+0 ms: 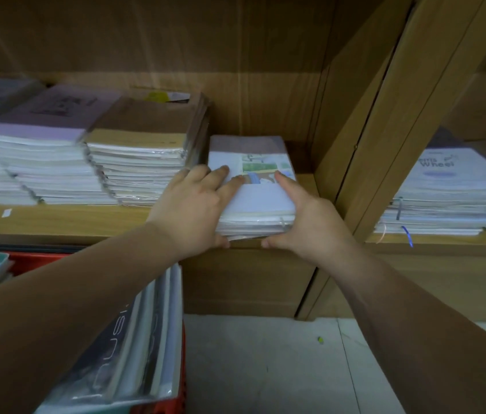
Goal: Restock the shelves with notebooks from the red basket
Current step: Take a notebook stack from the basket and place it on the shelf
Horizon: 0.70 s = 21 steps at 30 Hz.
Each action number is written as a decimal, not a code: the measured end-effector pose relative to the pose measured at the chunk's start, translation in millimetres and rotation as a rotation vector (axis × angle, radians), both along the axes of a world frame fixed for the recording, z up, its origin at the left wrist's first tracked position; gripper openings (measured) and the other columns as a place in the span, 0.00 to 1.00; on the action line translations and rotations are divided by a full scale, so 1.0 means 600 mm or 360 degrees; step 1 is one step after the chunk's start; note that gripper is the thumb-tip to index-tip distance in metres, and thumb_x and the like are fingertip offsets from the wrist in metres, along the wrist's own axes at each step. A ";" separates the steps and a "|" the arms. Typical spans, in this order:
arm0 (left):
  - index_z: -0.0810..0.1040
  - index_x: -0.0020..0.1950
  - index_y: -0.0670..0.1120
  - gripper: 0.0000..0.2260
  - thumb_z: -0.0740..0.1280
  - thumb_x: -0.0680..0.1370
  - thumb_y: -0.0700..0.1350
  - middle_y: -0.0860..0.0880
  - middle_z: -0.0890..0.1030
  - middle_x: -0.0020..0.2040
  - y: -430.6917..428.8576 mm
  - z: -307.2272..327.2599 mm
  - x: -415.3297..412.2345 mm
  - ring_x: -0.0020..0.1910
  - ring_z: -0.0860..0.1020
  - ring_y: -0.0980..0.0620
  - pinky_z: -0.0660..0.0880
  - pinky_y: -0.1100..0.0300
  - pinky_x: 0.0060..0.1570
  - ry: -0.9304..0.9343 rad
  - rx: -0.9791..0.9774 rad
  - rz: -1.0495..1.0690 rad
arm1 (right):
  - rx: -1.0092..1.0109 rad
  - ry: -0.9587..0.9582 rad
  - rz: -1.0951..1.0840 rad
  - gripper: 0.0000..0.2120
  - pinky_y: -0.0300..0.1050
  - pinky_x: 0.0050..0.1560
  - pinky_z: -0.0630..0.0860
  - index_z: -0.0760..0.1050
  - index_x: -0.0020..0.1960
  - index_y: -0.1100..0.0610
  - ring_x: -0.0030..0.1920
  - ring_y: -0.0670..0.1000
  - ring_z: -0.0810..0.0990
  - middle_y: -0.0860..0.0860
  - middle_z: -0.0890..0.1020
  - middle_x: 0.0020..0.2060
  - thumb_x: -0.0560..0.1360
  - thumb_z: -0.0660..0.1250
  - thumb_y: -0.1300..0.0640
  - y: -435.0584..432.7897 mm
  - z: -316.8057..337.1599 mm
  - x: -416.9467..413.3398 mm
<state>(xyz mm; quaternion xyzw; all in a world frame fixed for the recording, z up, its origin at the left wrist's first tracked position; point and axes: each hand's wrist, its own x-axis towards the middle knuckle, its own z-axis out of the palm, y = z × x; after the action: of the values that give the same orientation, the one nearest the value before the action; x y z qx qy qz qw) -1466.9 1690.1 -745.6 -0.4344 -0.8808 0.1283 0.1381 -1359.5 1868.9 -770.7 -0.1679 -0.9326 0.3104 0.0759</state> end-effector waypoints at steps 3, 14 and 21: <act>0.51 0.82 0.51 0.51 0.68 0.68 0.73 0.48 0.60 0.80 0.007 0.001 -0.013 0.75 0.60 0.43 0.57 0.44 0.72 0.0176 -0.0066 0.0013 | 0.0059 0.0001 -0.0045 0.58 0.53 0.65 0.76 0.53 0.81 0.37 0.63 0.54 0.74 0.51 0.74 0.66 0.62 0.85 0.52 0.011 0.001 -0.025; 0.59 0.80 0.55 0.49 0.64 0.65 0.77 0.44 0.51 0.83 -0.007 0.004 -0.026 0.79 0.34 0.37 0.34 0.27 0.70 0.0382 -0.0083 0.0159 | 0.0012 0.0284 -0.0069 0.56 0.49 0.64 0.73 0.51 0.81 0.38 0.66 0.51 0.71 0.49 0.71 0.68 0.65 0.83 0.51 0.019 -0.031 -0.031; 0.59 0.80 0.61 0.42 0.65 0.69 0.74 0.43 0.50 0.82 -0.001 0.001 -0.059 0.79 0.41 0.32 0.40 0.23 0.70 0.0343 -0.0022 0.0365 | -0.0104 0.0398 -0.0050 0.46 0.45 0.65 0.74 0.55 0.81 0.40 0.68 0.51 0.74 0.49 0.73 0.72 0.73 0.78 0.57 0.009 -0.049 -0.037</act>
<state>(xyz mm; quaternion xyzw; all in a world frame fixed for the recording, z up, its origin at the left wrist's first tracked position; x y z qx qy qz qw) -1502.2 1689.5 -745.3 -0.3155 -0.9038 0.1952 0.2134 -1381.9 1874.2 -800.3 -0.1448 -0.9025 0.3578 0.1908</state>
